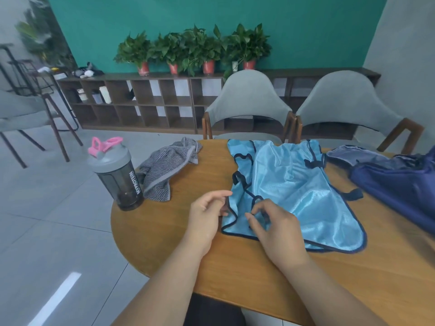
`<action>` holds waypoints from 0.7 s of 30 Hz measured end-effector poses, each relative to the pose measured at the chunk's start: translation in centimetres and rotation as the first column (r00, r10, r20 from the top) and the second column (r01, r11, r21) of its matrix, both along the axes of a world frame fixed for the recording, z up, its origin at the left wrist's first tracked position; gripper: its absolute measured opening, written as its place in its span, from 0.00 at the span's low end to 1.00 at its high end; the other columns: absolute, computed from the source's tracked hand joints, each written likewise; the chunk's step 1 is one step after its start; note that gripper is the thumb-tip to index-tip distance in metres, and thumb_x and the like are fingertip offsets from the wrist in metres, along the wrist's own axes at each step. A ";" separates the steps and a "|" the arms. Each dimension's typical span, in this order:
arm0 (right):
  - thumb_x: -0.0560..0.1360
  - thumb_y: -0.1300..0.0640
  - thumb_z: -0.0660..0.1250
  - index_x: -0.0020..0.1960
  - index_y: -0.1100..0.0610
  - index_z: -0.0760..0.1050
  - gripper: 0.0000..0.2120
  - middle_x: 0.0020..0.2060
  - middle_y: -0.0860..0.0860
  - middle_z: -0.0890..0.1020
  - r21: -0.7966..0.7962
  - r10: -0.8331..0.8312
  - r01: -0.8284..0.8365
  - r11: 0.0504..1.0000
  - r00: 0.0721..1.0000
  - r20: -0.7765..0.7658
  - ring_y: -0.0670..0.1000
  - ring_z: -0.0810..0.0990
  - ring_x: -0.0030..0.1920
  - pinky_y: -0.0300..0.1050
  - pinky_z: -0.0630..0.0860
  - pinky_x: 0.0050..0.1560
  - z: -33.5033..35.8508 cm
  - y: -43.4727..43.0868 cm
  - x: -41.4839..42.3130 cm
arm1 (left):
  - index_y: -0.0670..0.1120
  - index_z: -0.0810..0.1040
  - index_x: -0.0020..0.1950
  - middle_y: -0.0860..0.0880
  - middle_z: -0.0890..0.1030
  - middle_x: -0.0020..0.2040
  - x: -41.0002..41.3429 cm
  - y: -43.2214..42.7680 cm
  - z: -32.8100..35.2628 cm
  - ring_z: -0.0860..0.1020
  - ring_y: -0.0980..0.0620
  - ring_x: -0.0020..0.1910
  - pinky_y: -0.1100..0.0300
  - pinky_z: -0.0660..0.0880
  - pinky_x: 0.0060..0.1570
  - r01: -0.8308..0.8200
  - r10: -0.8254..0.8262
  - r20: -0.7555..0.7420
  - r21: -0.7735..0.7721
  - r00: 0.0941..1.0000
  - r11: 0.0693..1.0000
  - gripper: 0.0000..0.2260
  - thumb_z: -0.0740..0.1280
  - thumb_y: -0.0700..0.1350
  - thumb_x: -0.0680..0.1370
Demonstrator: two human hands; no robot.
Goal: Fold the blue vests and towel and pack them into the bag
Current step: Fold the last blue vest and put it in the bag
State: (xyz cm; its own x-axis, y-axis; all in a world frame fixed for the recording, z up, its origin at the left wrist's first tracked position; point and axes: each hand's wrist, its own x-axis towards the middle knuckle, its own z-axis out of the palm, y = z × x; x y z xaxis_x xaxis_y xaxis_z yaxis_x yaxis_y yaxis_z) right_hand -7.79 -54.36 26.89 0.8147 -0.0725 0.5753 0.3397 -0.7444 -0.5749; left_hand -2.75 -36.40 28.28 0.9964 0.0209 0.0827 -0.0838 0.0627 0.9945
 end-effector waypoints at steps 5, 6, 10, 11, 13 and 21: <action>0.77 0.56 0.75 0.68 0.45 0.70 0.24 0.46 0.38 0.79 0.195 -0.019 0.038 0.980 0.995 -0.102 0.40 0.79 0.48 0.29 0.75 0.46 0.2 -0.4 0.1 | 0.52 0.87 0.55 0.49 0.86 0.50 -0.2 -0.5 -0.3 0.82 0.55 0.47 0.60 0.79 0.52 0.033 -0.041 0.056 0.136 0.998 0.990 0.16 0.69 0.32 0.79; 0.78 0.58 0.74 0.71 0.44 0.69 0.26 0.48 0.37 0.79 0.220 -0.013 0.038 0.975 0.993 -0.114 0.40 0.80 0.49 0.28 0.75 0.47 0.2 -0.4 0.1 | 0.53 0.86 0.56 0.50 0.86 0.50 -0.2 -0.6 -0.3 0.82 0.56 0.48 0.62 0.79 0.52 0.035 -0.050 0.085 0.169 0.995 0.985 0.16 0.70 0.33 0.79; 0.80 0.59 0.71 0.75 0.42 0.69 0.27 0.52 0.37 0.81 0.253 -0.030 0.062 0.965 0.991 -0.130 0.36 0.80 0.54 0.25 0.73 0.51 0.3 -0.6 0.0 | 0.54 0.85 0.56 0.54 0.86 0.49 -0.1 -1.1 -0.7 0.83 0.54 0.50 0.58 0.80 0.53 0.011 -0.067 0.188 0.284 0.980 0.959 0.11 0.74 0.40 0.79; 0.80 0.60 0.70 0.75 0.42 0.68 0.28 0.53 0.37 0.82 0.259 -0.028 0.063 0.964 0.990 -0.136 0.35 0.80 0.54 0.25 0.72 0.51 0.4 -0.7 -0.1 | 0.54 0.85 0.55 0.54 0.86 0.49 -0.1 -1.1 -0.8 0.83 0.53 0.50 0.55 0.80 0.53 0.010 -0.071 0.197 0.292 0.978 0.956 0.10 0.74 0.40 0.79; 0.80 0.64 0.69 0.76 0.42 0.67 0.30 0.56 0.37 0.82 0.244 -0.012 0.043 0.969 0.992 -0.129 0.34 0.79 0.56 0.25 0.71 0.52 0.5 -0.7 -0.2 | 0.54 0.86 0.54 0.55 0.85 0.48 -0.1 -1.1 -0.9 0.82 0.51 0.49 0.52 0.81 0.51 0.003 -0.075 0.217 0.316 0.973 0.949 0.09 0.75 0.40 0.79; 0.77 0.71 0.68 0.66 0.49 0.78 0.24 0.58 0.43 0.81 0.180 0.139 -0.124 0.976 0.988 -0.071 0.37 0.79 0.62 0.29 0.71 0.64 0.2 -0.4 0.1 | 0.48 0.86 0.51 0.56 0.79 0.55 -0.3 -1.2 -0.9 0.81 0.50 0.48 0.63 0.75 0.46 -0.113 -0.102 0.424 0.453 0.900 0.884 0.07 0.78 0.39 0.76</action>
